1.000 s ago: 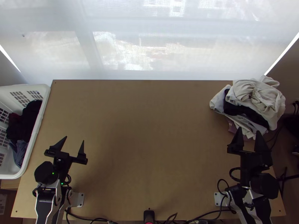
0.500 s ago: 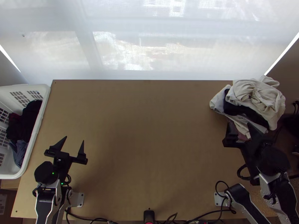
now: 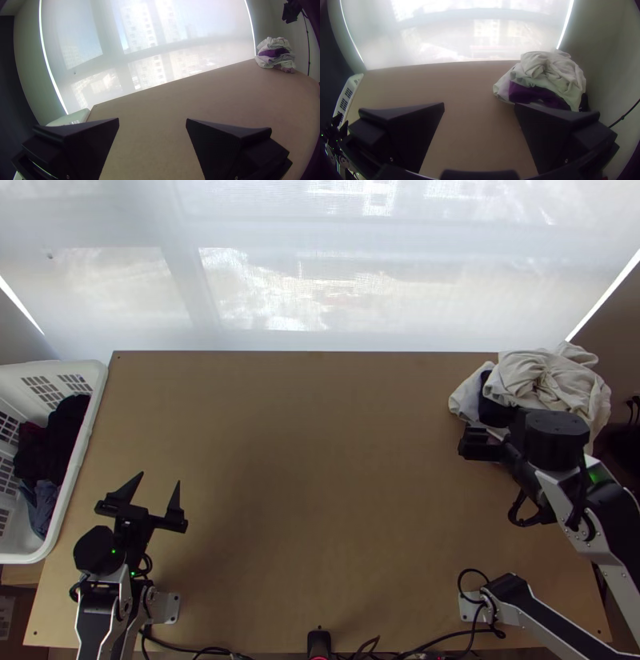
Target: Fold the t-shirt
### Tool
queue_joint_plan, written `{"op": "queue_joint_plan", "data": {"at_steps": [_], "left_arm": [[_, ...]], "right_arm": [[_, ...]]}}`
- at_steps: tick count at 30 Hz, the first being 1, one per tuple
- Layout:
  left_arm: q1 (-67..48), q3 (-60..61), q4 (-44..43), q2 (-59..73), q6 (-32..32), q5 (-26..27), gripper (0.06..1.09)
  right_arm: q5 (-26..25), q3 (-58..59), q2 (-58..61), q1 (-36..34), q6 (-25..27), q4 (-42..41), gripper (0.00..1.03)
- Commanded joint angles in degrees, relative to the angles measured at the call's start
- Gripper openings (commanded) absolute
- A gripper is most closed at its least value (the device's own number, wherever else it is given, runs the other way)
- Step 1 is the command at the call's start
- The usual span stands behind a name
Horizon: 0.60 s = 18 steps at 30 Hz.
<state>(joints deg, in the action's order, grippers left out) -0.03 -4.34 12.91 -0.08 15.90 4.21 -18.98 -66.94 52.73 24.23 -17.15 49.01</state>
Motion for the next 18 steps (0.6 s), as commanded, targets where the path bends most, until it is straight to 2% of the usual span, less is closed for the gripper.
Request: {"op": "queue_joint_plan", "data": {"at_steps": [1, 3, 5, 9, 12, 14, 16, 18], "left_arm": [[0.03, 0.03, 0.01, -0.01, 0.10, -0.08, 1.04], [-0.41, -0.06, -0.25, -0.01, -0.87, 0.45, 1.04], [-2.60, -0.14, -1.30, -0.01, -4.74, -0.34, 1.04], [-2.52, -0.14, -2.27, -0.10, -6.06, -7.11, 1.04], [-4.10, -0.14, -3.94, -0.01, -6.41, -7.55, 1.04], [-5.77, -1.20, -4.47, 1.48, -9.40, -10.71, 1.04], [-3.13, -5.24, -4.29, 9.22, -11.07, -11.77, 1.04], [2.14, -14.03, -1.22, 24.95, -15.73, -12.82, 1.04]], "right_arm": [[0.70, -8.21, 9.15, 1.70, 7.65, 7.76, 0.98], [1.67, -10.23, 10.82, 1.70, 11.52, 9.26, 0.98], [1.67, -12.52, 12.57, 2.31, 15.39, 9.17, 0.98], [1.58, -18.14, 17.67, 2.05, 17.67, 10.93, 0.98], [1.58, -19.72, 19.43, 1.44, 18.99, 11.10, 0.98], [1.58, -19.90, 19.87, 1.44, 19.08, 11.28, 0.98], [1.58, -19.37, 20.22, 1.44, 19.17, 11.28, 0.98], [1.67, -18.76, 20.48, 1.44, 19.08, 11.28, 0.98]]}}
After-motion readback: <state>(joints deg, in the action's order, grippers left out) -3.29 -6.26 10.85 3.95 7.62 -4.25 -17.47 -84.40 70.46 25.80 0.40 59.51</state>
